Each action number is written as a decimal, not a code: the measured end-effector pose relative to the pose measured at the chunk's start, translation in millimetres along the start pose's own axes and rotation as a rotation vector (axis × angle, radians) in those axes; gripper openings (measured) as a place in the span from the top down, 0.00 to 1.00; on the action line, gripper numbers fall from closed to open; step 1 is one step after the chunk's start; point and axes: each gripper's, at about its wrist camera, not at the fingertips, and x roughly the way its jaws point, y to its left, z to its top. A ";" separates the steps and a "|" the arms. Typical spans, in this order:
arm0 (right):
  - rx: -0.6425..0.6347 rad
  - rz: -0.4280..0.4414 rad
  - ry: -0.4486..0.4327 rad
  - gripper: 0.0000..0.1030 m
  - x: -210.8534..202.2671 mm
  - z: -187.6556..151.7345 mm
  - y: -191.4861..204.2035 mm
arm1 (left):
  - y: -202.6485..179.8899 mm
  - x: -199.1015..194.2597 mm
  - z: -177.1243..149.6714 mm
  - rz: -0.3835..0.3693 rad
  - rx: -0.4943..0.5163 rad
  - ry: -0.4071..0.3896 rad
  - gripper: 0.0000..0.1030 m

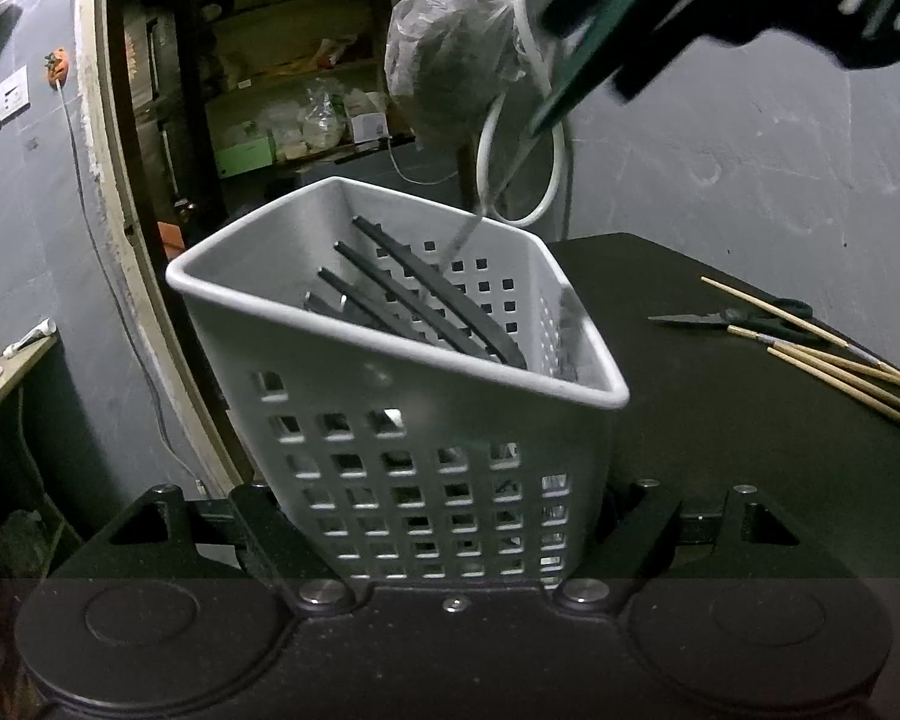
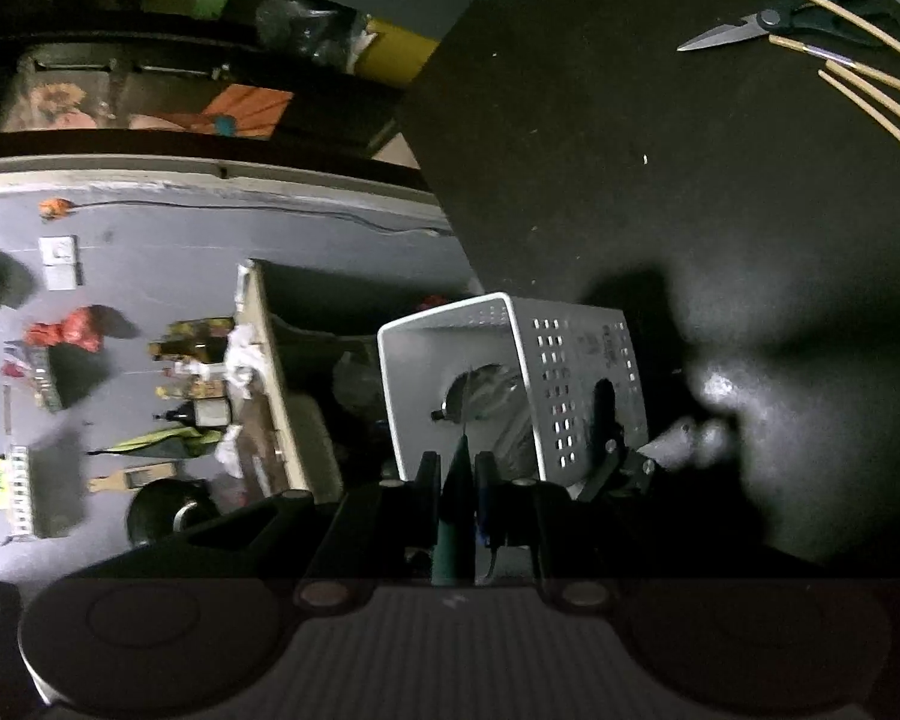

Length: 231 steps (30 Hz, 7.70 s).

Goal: Organize utensils
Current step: 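Lower the knife handle-up into the caddy and open the right tool, then move the open right tool to the chopsticks and grasp two chopsticks, then lift the pair of chopsticks upright with the right tool, then lower the chopsticks into the white caddy and open the right tool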

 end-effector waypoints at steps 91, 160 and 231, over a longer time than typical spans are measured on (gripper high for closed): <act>-0.712 -0.635 -0.363 0.82 9.3 -47.9 -162.8 | -11.0 6.8 12.1 0.018 0.042 0.056 0.19; -0.709 -0.011 -0.648 0.87 -58.8 -3.0 -94.5 | -7.6 9.1 11.9 0.006 0.038 0.055 0.19; -1.142 0.025 -0.590 0.44 32.9 -77.8 -10.9 | -7.7 14.8 7.6 -0.001 0.028 0.052 0.19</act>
